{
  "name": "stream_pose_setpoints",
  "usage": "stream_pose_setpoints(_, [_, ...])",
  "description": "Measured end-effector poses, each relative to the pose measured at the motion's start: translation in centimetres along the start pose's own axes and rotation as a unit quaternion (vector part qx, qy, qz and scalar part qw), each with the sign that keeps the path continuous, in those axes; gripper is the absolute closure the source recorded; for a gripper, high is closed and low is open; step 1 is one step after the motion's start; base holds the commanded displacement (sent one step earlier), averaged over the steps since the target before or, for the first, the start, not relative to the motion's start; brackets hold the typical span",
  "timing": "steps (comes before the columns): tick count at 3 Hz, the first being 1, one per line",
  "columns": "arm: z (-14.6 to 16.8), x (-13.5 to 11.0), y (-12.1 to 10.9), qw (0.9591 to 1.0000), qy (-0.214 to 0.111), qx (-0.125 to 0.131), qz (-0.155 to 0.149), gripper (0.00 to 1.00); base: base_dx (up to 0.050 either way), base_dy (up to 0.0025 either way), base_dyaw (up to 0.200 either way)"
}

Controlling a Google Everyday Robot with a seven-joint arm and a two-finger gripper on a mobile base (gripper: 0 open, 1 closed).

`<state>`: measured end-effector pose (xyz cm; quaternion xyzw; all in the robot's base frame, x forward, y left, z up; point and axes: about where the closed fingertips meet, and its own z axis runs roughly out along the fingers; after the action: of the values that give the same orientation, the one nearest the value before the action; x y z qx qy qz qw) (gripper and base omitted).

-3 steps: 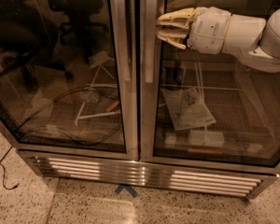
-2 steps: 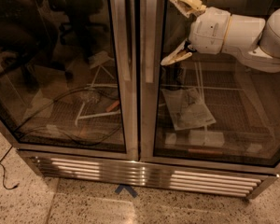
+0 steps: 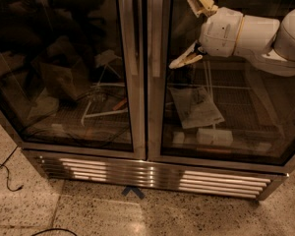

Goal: Pick orange can from top drawer and place on counter

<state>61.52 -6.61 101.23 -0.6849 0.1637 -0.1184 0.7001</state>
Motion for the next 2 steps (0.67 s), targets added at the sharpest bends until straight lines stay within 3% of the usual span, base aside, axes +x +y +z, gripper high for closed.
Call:
stream_pose_setpoints(1, [0.5,-0.2,-0.6,0.9999,-0.009,0.009,0.001,0.00,0.000,0.00000,0.000])
stream_pose_setpoints(2, [0.6,1.7,-2.9,0.9982,-0.025,0.054,0.005,0.00,0.000,0.00000,0.000])
